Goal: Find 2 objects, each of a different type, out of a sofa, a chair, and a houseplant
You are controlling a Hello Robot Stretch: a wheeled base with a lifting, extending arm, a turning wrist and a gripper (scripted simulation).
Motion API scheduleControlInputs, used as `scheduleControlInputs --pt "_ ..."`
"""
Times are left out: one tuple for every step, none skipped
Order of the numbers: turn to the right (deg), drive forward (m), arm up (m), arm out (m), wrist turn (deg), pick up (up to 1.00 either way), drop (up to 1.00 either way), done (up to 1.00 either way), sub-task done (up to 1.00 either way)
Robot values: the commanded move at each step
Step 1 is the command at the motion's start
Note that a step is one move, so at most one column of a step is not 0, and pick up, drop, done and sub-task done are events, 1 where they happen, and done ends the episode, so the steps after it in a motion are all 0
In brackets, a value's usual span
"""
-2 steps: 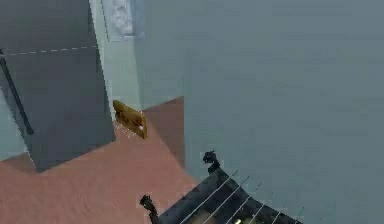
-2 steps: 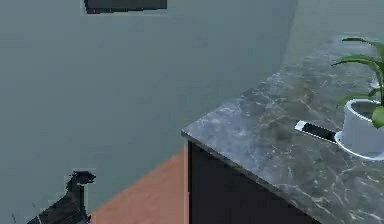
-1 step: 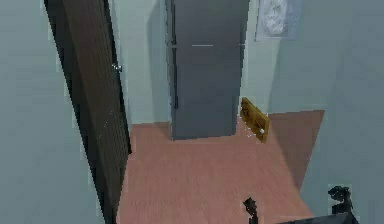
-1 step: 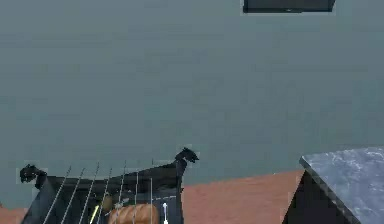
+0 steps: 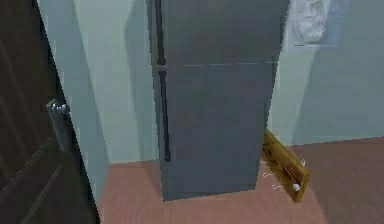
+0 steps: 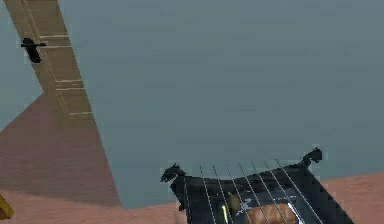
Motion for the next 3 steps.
scheduleControlInputs --pt "-6.0 0.00 0.00 0.00 0.0 0.00 0.00 0.00 0.00" --pt "0.0 0.30 0.00 0.00 0.0 0.00 0.00 0.00 0.00" --pt "45.0 0.00 0.00 0.00 0.0 0.00 0.00 0.00 0.00"
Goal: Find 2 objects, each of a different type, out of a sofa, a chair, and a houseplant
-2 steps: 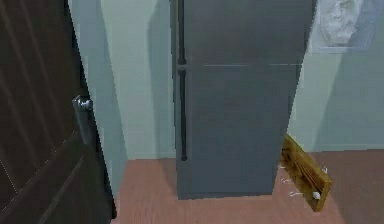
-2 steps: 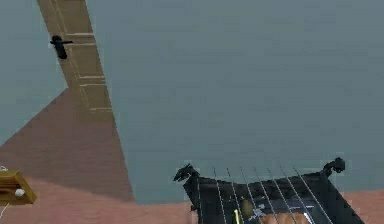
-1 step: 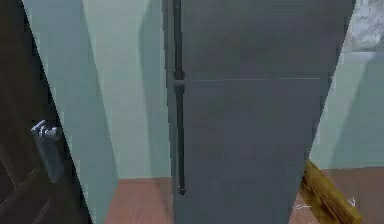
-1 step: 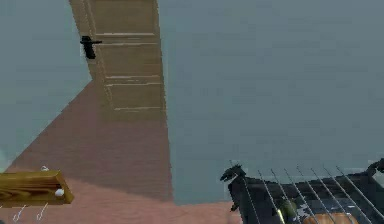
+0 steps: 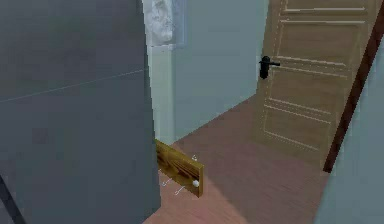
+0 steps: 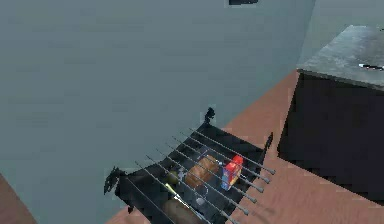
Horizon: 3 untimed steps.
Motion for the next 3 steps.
scheduleControlInputs --pt "12.0 0.00 0.00 0.00 0.0 0.00 0.00 0.00 0.00" --pt "0.0 1.00 0.00 0.00 0.0 0.00 0.00 0.00 0.00" --pt "0.0 1.00 0.00 0.00 0.0 0.00 0.00 0.00 0.00"
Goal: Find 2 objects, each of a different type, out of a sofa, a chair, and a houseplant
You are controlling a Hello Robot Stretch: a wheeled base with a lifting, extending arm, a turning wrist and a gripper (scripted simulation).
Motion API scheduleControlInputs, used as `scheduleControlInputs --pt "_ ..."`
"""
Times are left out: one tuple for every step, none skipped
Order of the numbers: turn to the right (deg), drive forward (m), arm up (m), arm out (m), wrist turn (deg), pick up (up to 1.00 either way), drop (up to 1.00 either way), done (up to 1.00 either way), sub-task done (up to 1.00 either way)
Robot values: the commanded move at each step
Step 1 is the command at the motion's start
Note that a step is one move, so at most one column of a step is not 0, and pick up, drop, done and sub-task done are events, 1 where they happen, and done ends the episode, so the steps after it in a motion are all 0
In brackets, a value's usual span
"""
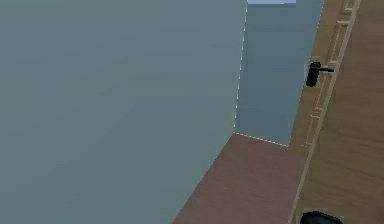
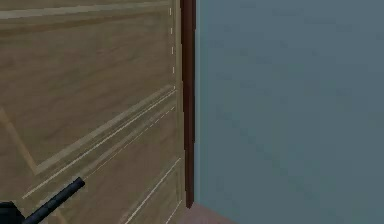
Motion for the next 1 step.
scheduleControlInputs --pt "9.0 0.00 0.00 0.00 0.0 0.00 0.00 0.00 0.00"
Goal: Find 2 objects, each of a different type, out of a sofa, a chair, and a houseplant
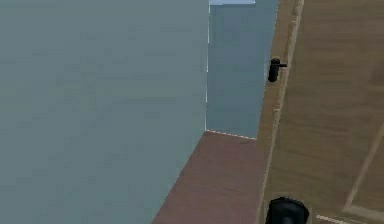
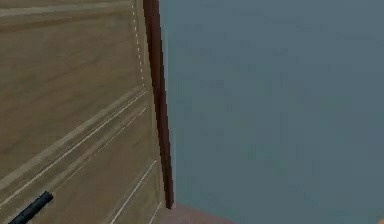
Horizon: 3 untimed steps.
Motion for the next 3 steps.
scheduleControlInputs --pt "0.0 0.30 0.00 0.00 0.0 0.00 0.00 0.00 0.00" --pt "27.0 0.00 0.00 0.00 0.0 0.00 0.00 0.00 0.00" --pt "3.0 0.00 0.00 0.00 0.0 0.00 0.00 0.00 0.00"
